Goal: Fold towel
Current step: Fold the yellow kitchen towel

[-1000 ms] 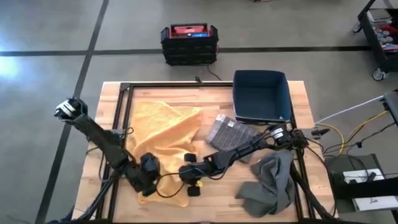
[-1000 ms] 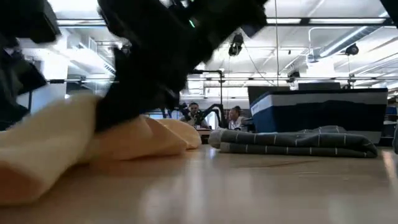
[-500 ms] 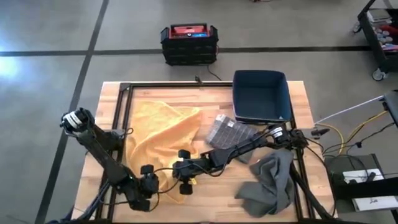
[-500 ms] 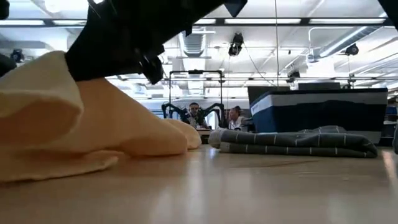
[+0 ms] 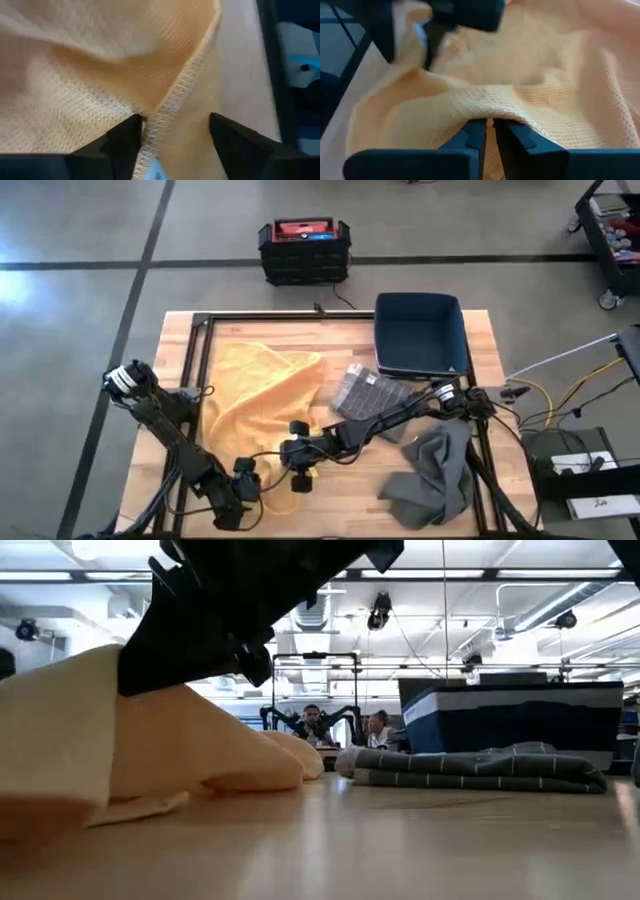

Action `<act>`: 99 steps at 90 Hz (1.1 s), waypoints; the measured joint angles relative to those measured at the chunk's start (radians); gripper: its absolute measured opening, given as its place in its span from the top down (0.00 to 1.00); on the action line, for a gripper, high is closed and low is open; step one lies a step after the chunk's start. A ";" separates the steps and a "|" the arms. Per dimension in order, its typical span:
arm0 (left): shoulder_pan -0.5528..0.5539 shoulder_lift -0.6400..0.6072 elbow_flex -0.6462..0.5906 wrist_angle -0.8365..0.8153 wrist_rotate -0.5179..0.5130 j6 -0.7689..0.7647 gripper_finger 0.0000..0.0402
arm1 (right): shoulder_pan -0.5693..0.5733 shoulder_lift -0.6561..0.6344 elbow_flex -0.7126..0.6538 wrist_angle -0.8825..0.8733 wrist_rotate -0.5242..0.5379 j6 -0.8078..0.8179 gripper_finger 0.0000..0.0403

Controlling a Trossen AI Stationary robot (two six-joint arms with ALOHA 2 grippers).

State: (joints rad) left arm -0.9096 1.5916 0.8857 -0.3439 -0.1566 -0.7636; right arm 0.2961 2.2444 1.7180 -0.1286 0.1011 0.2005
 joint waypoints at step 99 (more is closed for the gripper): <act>-0.045 -0.243 0.171 -0.356 -0.175 0.010 1.00 | 0.040 -0.081 0.312 -0.730 -0.003 -0.017 0.93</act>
State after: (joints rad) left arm -0.9546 1.3487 1.0566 -0.6994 -0.3319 -0.7532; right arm 0.3359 2.1639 2.0299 -0.8589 0.0981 0.1837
